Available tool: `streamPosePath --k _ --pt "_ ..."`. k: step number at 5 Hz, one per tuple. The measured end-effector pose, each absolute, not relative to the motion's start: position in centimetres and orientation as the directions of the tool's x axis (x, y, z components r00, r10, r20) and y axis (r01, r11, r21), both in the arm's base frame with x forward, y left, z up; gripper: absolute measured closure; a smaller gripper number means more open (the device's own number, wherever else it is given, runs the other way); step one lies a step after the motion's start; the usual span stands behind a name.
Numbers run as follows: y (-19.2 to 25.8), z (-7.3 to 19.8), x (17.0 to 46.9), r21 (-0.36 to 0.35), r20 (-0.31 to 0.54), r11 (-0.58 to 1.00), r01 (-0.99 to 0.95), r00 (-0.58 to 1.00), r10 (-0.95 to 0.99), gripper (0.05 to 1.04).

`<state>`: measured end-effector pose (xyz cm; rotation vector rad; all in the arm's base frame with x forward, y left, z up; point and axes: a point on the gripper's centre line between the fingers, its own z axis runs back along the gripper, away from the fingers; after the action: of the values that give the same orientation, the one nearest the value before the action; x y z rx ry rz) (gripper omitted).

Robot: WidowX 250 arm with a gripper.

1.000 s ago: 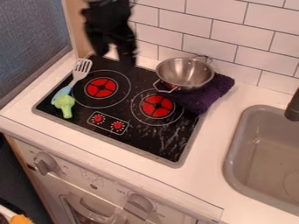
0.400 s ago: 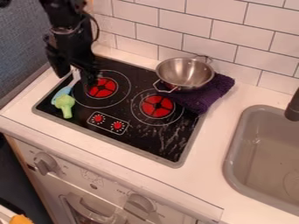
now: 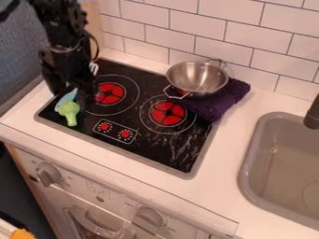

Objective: Moved the green object to the right corner of the burner

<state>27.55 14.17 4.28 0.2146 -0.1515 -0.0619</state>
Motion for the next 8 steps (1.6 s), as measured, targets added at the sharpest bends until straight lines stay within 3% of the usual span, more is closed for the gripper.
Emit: streamPosePath --k 1,2,3,4,8 --pt "13.92 3.20 26.88 0.217 0.163 0.976 0.032 0.984 -0.068 0.083" --pt "14.37 2.53 26.66 0.215 0.224 0.977 0.004 0.973 -0.053 0.162" --pt "14.23 2.75 27.19 0.268 0.226 0.964 0.008 0.972 -0.071 0.446" --pt "14.18 2.77 27.29 0.284 0.221 0.959 0.014 0.972 -0.080 0.502" --pt "13.80 2.91 26.98 0.245 0.181 0.969 0.029 0.981 -0.075 0.508"
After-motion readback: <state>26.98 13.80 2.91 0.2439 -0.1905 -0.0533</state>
